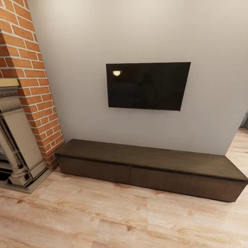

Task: Place each of the two pumpkins and all three candles from the living room inside a cabinet in the living room (use any cabinet), then make sure every cabinet is closed, and position the cauldron so it is next to a table in the living room.

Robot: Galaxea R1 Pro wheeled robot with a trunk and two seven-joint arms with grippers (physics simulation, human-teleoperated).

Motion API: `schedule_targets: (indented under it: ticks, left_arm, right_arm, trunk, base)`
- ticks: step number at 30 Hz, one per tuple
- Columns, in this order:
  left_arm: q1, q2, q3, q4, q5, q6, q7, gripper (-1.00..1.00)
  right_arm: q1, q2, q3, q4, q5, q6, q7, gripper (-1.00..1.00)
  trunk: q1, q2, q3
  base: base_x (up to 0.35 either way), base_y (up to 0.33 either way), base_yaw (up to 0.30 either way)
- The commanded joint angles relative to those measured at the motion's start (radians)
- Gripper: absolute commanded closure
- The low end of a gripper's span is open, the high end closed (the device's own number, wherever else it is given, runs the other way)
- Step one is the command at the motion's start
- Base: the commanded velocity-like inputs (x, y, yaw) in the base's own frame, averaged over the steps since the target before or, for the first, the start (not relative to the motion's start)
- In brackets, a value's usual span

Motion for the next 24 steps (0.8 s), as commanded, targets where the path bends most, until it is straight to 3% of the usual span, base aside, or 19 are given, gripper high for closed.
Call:
schedule_targets:
  ticks: [1, 8, 16, 24]
  left_arm:
    - [-0.001, -0.001, 0.000, 0.001, 0.003, -0.003, 0.000, -1.00]
    - [-0.001, -0.002, 0.000, 0.000, 0.003, -0.003, 0.000, -1.00]
    - [-0.001, -0.002, 0.000, 0.001, 0.002, -0.003, 0.000, -1.00]
    - [-0.001, -0.002, 0.000, 0.000, 0.002, -0.003, 0.000, -1.00]
  right_arm:
    - [-0.001, 0.000, 0.002, 0.000, 0.000, -0.003, 0.000, -1.00]
    - [-0.001, 0.000, 0.002, 0.000, 0.001, -0.003, 0.000, -1.00]
    - [-0.001, 0.000, 0.005, 0.004, 0.003, -0.004, 0.000, -1.00]
    - [-0.001, 0.000, 0.008, 0.010, 0.014, -0.055, -0.004, -1.00]
  trunk:
    - [0.000, 0.000, -0.001]
    - [0.000, 0.000, -0.001]
    - [0.000, 0.000, -0.001]
    - [0.000, 0.000, -0.001]
  base:
    - [0.137, 0.072, -0.010]
    - [0.154, -0.118, -0.003]
    - [0.143, -0.244, 0.000]
    - [0.042, -0.272, 0.000]
